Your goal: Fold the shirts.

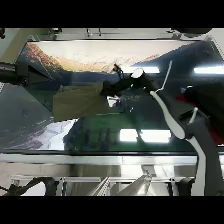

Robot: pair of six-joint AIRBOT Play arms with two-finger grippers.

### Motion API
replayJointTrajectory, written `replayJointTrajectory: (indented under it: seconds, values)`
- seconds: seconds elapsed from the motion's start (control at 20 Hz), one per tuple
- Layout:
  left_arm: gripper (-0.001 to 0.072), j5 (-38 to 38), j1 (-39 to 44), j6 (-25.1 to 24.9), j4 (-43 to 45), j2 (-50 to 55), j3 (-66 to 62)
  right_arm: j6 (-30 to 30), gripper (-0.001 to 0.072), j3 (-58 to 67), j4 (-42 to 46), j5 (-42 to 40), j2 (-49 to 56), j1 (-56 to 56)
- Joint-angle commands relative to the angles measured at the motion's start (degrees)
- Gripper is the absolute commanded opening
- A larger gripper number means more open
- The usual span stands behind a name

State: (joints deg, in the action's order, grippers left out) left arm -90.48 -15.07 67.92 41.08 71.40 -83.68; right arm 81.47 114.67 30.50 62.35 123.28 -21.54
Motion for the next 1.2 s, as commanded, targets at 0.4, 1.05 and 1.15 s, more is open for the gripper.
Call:
replayJointTrajectory:
  seconds: [0.4, 1.05, 1.15]
  values:
    - [0.0019, -3.06, 0.07, 0.04, -0.15, -0.04, 0.0, 12.92, 0.0017, 0.04, 9.9, -2.97, -30.82, 34.91]
    - [0.0018, -2.32, 0.11, 0.11, -0.17, -0.02, 0.0, 25.94, 0.0017, -2.67, 35.39, 31.98, -31.12, 63.45]
    - [0.0019, -2.29, 0.11, 0.11, -0.17, -0.02, 0.0, 26.71, 0.0018, -3.43, 38.21, 39.8, -31.28, 63.6]
